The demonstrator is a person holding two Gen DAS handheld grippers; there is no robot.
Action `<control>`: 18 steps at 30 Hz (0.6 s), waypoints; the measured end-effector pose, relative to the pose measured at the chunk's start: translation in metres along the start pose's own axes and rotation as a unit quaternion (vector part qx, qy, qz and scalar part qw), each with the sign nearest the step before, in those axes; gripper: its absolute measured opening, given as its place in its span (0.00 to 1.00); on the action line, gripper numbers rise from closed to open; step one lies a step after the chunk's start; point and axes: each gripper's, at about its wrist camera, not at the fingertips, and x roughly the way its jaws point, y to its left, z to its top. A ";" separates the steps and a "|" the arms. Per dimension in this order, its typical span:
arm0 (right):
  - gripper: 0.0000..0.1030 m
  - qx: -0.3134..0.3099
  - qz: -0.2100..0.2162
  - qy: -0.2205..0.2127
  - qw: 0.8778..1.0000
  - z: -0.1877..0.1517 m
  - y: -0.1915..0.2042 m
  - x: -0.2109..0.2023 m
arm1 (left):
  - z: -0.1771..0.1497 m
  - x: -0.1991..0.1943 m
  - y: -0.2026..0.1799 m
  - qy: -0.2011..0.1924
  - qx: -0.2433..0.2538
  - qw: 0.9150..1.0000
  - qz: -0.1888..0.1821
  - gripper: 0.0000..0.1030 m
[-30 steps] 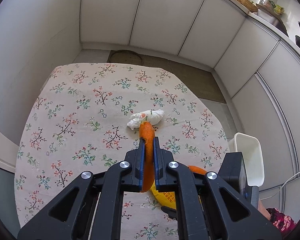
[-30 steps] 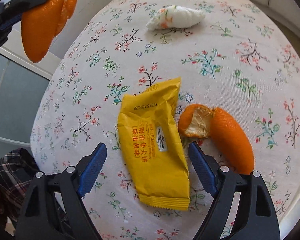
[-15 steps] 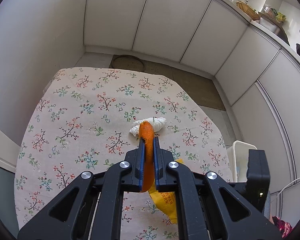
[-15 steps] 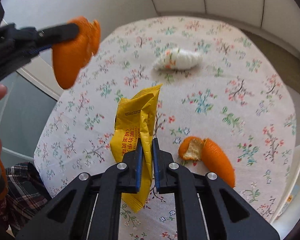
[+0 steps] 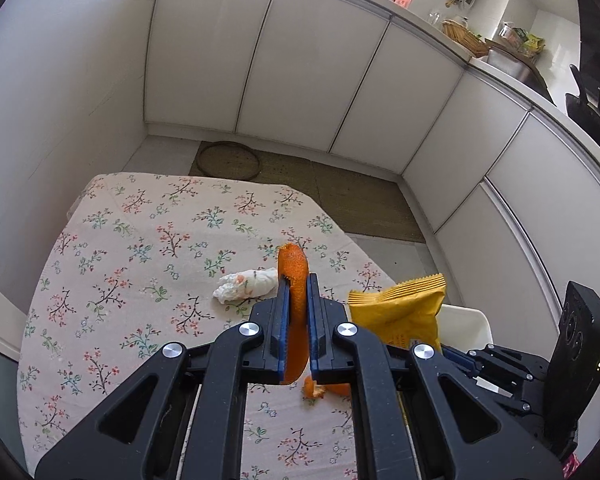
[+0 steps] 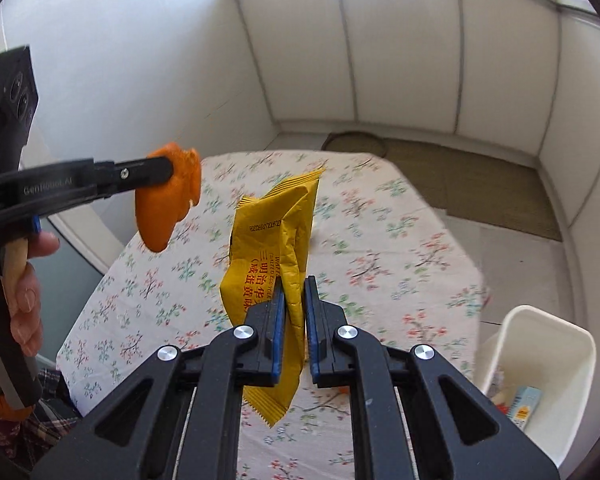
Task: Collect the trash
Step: 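Carry the packet and peel to the white bin and release them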
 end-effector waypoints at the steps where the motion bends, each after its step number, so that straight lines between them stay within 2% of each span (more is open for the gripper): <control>1: 0.09 0.004 -0.008 -0.007 1.000 0.000 -0.006 -0.006 | 0.000 0.000 -0.007 -0.003 0.003 1.000 -0.004 0.07; 10: 0.09 0.057 -0.091 -0.062 0.992 -0.009 -0.075 -0.065 | -0.002 0.013 -0.059 -0.004 0.030 0.999 -0.031 0.07; 18: 0.09 0.122 -0.167 -0.081 0.975 -0.033 -0.143 -0.105 | -0.012 0.032 -0.106 0.006 0.058 0.997 -0.054 0.07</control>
